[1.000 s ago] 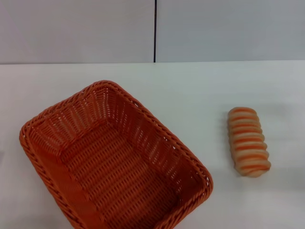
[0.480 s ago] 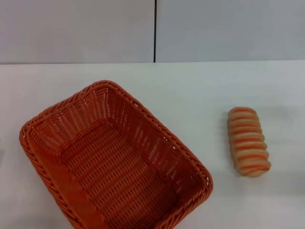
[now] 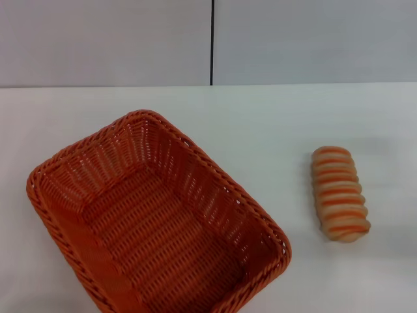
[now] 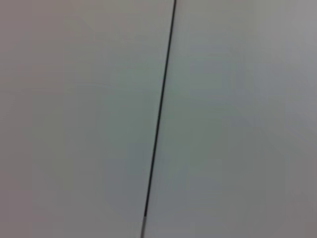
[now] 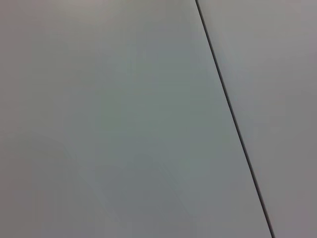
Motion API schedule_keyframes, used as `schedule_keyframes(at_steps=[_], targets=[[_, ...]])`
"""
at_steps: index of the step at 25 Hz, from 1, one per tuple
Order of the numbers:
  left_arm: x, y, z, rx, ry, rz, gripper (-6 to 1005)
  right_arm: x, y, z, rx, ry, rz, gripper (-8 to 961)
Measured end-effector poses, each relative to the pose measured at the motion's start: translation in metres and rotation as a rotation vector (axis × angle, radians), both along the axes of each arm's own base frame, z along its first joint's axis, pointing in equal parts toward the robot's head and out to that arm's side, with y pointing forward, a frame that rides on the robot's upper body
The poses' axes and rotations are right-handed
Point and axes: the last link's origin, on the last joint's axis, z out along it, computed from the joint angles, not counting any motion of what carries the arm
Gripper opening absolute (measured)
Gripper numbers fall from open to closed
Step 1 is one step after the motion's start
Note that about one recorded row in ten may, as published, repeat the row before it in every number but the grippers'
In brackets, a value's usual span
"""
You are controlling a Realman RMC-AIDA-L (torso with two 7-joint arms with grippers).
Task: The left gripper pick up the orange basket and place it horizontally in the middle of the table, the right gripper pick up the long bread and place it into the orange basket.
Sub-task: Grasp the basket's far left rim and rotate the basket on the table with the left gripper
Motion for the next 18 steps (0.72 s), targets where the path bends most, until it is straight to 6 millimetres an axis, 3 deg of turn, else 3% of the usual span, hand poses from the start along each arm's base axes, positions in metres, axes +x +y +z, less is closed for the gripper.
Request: schedule_keyframes(at_steps=[7, 12, 18], targets=[[-0.008, 0.032, 0.044, -0.114, -0.05, -0.018, 684, -0.005, 0.003, 0.009, 0.02, -0.006, 0.044, 698], [0.003, 0.057, 0.056, -0.274, -0.024, -0.047, 685, -0.005, 0.008, 0.012, 0.034, -0.021, 0.034, 696], [0.029, 0.092, 0.059, -0.447, -0.01, -0.08, 686, -0.009, 0.025, 0.032, 0.072, -0.095, 0.043, 695]])
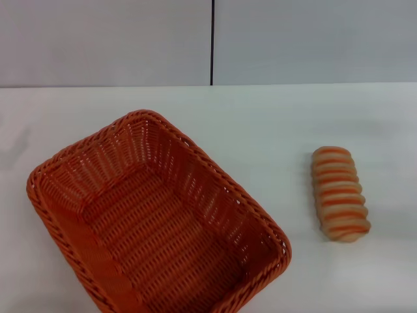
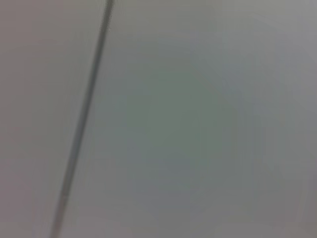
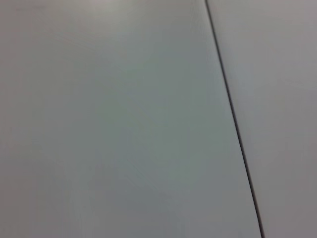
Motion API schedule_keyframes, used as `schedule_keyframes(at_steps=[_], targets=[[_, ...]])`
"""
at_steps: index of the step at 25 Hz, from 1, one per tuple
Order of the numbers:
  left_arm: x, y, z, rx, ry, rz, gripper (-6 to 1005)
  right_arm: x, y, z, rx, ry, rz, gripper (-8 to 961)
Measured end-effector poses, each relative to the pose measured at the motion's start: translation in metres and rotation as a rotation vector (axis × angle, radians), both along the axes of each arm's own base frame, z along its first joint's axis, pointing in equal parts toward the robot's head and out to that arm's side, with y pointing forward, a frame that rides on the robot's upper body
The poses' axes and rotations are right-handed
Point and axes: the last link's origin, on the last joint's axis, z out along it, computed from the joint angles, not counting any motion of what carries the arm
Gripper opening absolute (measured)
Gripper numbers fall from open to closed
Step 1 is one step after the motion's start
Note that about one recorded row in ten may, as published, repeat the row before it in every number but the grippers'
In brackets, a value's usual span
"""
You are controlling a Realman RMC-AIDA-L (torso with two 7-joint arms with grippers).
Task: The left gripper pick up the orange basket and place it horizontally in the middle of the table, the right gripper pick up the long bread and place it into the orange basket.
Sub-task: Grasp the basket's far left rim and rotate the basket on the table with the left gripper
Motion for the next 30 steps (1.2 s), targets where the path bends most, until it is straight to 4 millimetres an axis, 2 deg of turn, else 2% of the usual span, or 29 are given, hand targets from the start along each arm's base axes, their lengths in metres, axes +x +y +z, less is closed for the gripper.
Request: schedule_keyframes(at_steps=[5, 8, 11, 15, 17, 22, 27, 30], targets=[[0.034, 0.026, 0.003, -0.106, 0.025, -0.058, 689, -0.007, 0.017, 0.024, 0.038, -0.065, 0.019, 693], [0.059, 0.038, 0.007, -0.162, 0.07, -0.099, 690, -0.009, 0.017, 0.029, 0.036, -0.067, 0.041, 693], [0.081, 0.047, 0.009, -0.247, 0.178, -0.093, 691, -0.01, 0.008, 0.027, 0.042, -0.054, 0.071, 692], [0.109, 0.055, 0.018, -0.355, 0.308, -0.033, 690, -0.012, -0.015, 0.023, 0.068, -0.022, 0.141, 691], [0.123, 0.058, 0.017, -0.464, 0.422, 0.014, 690, -0.011, -0.025, 0.023, 0.076, 0.012, 0.166, 690], [0.132, 0.06, 0.006, -0.603, 0.536, 0.076, 691, -0.008, -0.042, 0.022, 0.07, 0.045, 0.197, 689], [0.137, 0.062, 0.009, -0.586, 0.563, 0.069, 691, -0.004, -0.055, 0.021, 0.063, 0.093, 0.211, 688], [0.142, 0.066, 0.002, -0.603, 0.61, 0.055, 690, -0.003, -0.056, 0.021, 0.063, 0.107, 0.21, 687]])
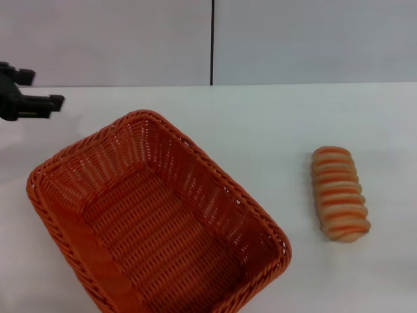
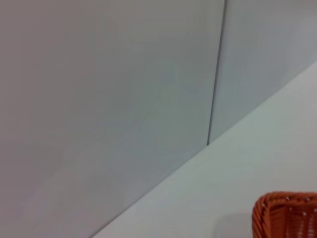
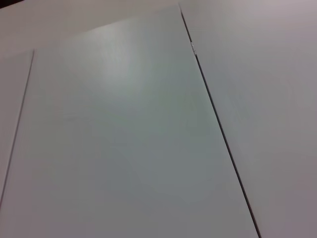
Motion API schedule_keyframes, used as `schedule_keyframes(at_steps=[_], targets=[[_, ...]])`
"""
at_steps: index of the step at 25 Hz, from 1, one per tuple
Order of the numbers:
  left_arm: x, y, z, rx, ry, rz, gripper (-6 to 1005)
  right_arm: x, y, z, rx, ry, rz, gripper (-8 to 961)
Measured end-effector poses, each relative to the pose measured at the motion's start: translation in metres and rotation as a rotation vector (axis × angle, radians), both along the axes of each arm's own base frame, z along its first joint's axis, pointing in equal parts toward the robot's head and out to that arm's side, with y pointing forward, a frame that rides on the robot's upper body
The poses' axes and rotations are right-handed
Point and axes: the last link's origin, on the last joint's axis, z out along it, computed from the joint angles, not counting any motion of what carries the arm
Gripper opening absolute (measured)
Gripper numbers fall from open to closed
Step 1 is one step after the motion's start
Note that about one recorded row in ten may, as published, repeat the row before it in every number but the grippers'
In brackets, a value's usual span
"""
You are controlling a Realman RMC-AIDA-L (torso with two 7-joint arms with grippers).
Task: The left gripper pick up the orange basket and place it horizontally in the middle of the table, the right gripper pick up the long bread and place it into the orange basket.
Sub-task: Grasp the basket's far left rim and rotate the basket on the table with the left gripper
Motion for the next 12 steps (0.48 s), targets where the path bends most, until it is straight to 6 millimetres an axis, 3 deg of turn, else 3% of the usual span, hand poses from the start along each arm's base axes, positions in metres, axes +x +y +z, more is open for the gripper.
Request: schedule_keyframes(at_steps=[4, 7, 12], targets=[[0.001, 0.002, -0.009, -0.032, 0.046, -0.001, 690, 0.001, -0.002, -0.002, -0.005, 0.015, -0.002, 686], [0.001, 0.003, -0.03, -0.105, 0.127, 0.017, 690, 0.002, -0.004, -0.004, -0.008, 0.024, -0.005, 685], [0.006, 0.003, -0.039, -0.141, 0.139, 0.019, 691, 0.003, -0.004, -0.006, -0.015, 0.03, -0.01, 684]])
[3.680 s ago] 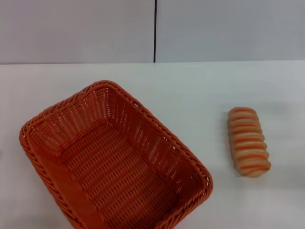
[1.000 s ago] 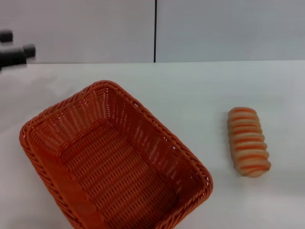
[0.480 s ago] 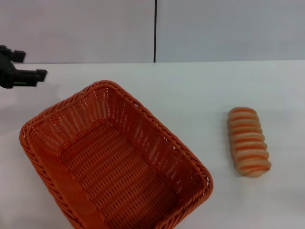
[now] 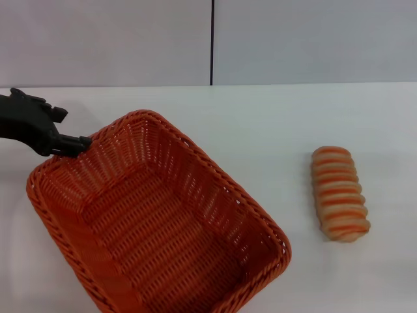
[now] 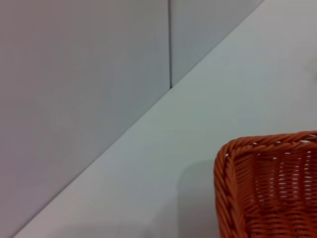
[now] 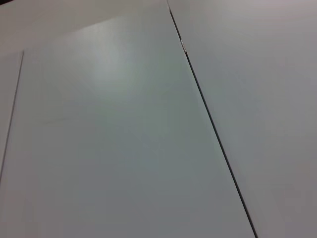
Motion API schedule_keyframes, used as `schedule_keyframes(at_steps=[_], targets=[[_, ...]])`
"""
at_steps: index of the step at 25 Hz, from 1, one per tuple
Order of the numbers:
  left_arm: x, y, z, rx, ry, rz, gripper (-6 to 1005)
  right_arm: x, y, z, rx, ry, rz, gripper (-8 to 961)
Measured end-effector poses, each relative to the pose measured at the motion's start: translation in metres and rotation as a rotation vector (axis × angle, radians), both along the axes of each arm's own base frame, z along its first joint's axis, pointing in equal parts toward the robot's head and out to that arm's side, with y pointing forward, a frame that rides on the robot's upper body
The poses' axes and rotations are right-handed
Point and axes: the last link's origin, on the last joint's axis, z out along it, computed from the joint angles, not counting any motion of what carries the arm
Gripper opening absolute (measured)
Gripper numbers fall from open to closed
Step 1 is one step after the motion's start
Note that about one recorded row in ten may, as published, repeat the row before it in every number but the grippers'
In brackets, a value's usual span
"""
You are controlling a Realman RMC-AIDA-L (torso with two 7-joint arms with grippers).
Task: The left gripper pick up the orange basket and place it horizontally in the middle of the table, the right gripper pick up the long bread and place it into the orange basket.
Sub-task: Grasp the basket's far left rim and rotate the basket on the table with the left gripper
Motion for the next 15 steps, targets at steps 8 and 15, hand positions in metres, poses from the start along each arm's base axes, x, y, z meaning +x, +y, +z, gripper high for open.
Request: schedule_keyframes(at_steps=[8, 15], targets=[[0.003, 0.002, -0.016, -0.046, 0.001, 0.025, 689, -0.001, 0.001, -0.002, -0.008, 0.009, 0.003, 681], [-0.002, 0.007, -0.029, -0.036, 0.035, 0.024, 688, 0.0, 0.001, -0.001, -0.007, 0.007, -0.002, 680]])
